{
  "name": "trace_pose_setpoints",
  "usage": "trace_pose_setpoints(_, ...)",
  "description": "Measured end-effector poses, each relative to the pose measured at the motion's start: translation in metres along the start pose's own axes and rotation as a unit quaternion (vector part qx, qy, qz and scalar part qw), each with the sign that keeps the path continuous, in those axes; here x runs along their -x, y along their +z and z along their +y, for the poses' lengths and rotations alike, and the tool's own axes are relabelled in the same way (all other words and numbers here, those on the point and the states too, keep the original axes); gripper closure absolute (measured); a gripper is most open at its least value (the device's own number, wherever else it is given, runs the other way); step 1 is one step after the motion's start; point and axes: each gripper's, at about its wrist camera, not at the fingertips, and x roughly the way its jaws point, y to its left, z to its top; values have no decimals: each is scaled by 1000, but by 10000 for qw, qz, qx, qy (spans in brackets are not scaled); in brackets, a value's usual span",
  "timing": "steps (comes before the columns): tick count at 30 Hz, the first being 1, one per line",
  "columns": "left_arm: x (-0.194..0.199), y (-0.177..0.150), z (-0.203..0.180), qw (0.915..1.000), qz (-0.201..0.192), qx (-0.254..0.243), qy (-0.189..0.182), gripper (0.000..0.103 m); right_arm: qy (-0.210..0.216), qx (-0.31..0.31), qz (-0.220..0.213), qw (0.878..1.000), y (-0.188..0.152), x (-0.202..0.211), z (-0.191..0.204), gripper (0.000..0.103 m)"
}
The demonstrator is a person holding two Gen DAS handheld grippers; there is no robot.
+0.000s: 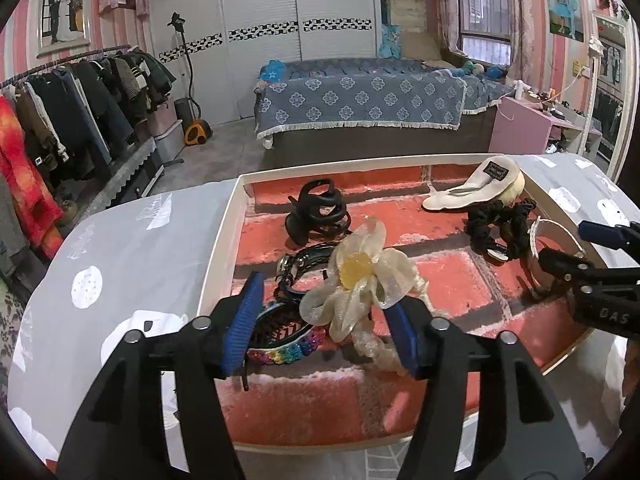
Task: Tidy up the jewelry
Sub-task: 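Open the left tool in the tray while the right tool releases the watch there, then withdraw both tools from the tray toward the orange scrunchie and bead bracelet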
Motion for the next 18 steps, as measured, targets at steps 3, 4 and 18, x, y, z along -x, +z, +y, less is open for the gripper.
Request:
trace_pose_setpoints(3,9,2,2,10000,-72,27,23,32,40,-45,-155,9999,3,12,-3,14)
trace_pose_setpoints(4,13,3,1,9999,-111,26,44,26,28,-74,-206,9998,3,16,-5,12)
trace_pose_setpoints(18,68,-14,28,9991,-169,251,302,7,-289,-91,-450,9985,-19,77,-8,9)
